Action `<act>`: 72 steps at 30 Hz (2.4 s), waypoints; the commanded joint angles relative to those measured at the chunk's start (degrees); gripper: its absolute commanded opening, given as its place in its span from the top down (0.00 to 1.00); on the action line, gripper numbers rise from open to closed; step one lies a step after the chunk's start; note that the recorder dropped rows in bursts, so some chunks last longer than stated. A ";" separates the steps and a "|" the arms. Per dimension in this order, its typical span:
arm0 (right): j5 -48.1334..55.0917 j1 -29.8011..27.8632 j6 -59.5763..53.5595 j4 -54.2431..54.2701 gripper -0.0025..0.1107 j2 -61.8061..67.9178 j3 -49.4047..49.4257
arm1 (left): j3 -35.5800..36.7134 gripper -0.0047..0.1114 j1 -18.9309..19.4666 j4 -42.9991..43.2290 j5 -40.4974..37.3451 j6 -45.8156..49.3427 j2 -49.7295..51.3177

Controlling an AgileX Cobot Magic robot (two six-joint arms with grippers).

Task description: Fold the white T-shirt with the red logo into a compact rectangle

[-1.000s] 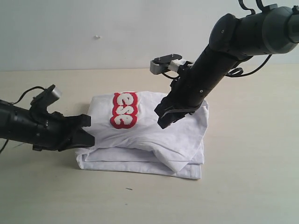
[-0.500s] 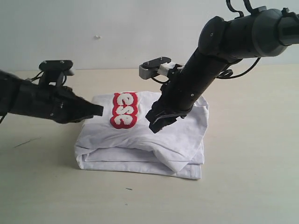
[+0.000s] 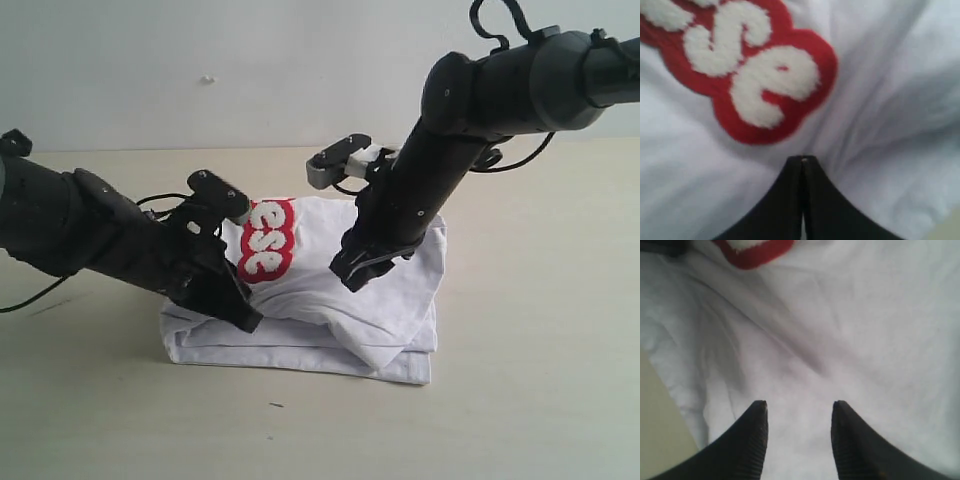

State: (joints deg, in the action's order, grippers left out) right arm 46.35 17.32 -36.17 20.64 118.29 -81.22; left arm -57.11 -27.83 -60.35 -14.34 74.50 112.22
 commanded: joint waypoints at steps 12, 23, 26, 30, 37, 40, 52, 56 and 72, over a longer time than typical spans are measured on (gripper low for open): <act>-3.88 0.02 2.66 -1.52 0.54 -0.70 -0.34 | 1.07 0.96 -0.22 46.52 -5.93 -36.88 -6.23; -1.49 0.02 1.38 -1.39 0.33 -1.53 -0.34 | 1.07 0.39 -0.22 46.65 -8.14 -35.32 -6.21; -1.49 0.02 1.38 -1.29 0.33 -1.53 -0.34 | 1.07 0.30 -0.22 47.98 -7.34 -35.55 -5.74; -1.49 0.02 1.38 -1.16 0.33 -1.53 -0.34 | 1.07 0.48 -0.22 49.42 -5.17 -34.52 -4.53; -1.49 0.02 1.38 -0.94 0.33 -1.53 -0.34 | 1.07 0.54 -0.91 49.68 -3.95 -26.45 -4.26; -1.49 0.02 1.38 -0.94 0.33 -1.53 -0.34 | 1.07 0.54 -3.01 50.81 -3.05 -22.73 -4.17; -0.73 0.02 1.76 0.37 0.33 -1.53 -0.34 | 1.07 0.67 -5.83 59.92 0.46 -24.38 0.27; -0.73 0.02 1.76 0.37 0.33 -1.53 -0.34 | 1.07 0.83 -5.83 59.92 2.07 -24.38 0.59; 0.73 0.02 1.73 0.26 0.33 -1.53 -0.34 | 0.83 0.33 -5.83 60.35 -2.69 -21.89 -7.19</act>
State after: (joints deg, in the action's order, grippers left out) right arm 46.48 17.32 -34.21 20.79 117.24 -81.31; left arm -56.12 -33.42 0.00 -18.48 52.44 105.61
